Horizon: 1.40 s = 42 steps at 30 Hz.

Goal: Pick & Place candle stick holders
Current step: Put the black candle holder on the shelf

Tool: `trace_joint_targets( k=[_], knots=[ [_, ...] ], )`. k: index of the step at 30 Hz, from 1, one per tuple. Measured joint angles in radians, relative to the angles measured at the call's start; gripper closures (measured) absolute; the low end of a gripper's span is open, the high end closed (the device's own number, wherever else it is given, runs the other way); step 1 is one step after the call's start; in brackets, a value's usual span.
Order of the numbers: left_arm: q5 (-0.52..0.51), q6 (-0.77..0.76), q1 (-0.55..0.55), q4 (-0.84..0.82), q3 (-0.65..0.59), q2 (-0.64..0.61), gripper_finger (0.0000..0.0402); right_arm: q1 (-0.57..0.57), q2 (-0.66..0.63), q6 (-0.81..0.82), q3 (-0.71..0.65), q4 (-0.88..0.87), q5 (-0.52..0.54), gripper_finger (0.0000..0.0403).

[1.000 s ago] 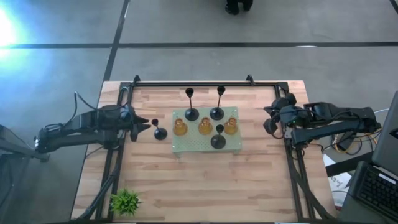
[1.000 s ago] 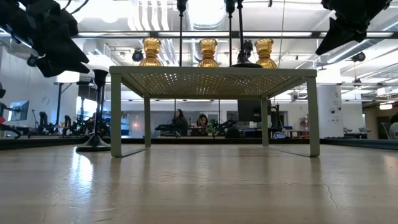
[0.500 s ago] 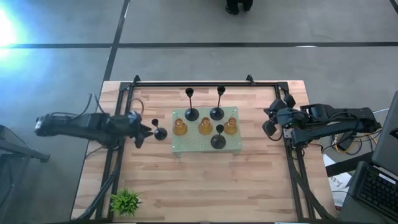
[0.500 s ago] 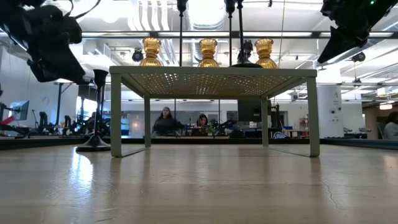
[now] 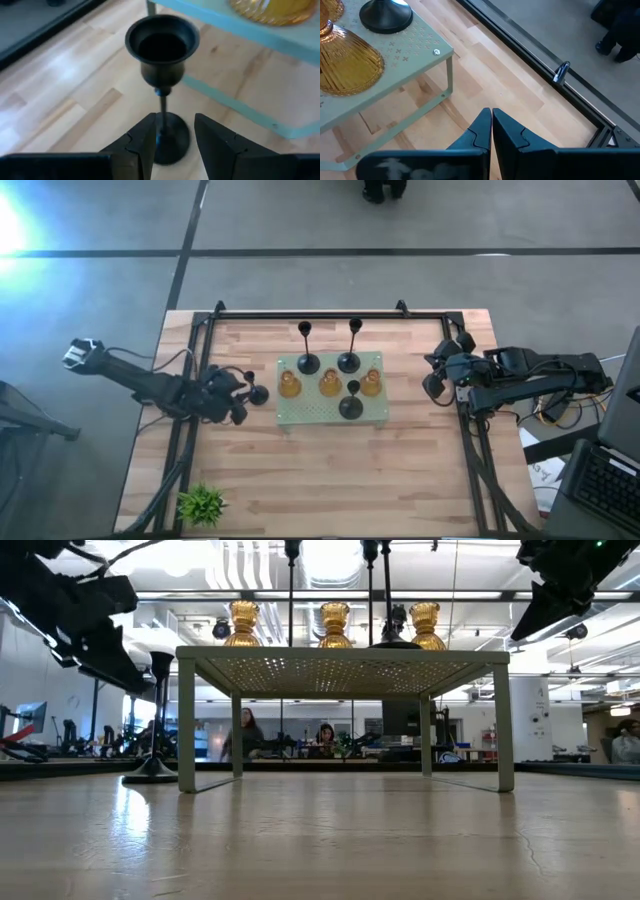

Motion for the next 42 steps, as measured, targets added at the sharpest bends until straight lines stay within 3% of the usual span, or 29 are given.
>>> trace_joint_targets(
  k=[13,20,37,42],
  knots=[
    [-0.145,-0.037,0.000,0.026,0.000,0.107,0.0264,0.000,0.000,0.000,0.000,0.001,0.000,0.0394],
    [-0.159,-0.046,0.002,0.057,-0.010,0.134,0.0264,0.000,0.001,0.000,0.000,0.001,0.001,0.0394],
    [-0.224,-0.036,0.026,0.330,-0.163,0.136,0.0265,0.000,0.002,0.000,-0.004,0.002,0.024,0.0394],
    [-0.287,-0.023,0.026,0.338,-0.163,0.135,0.0291,0.000,0.002,0.000,-0.005,0.002,0.026,0.0394]
  ],
)
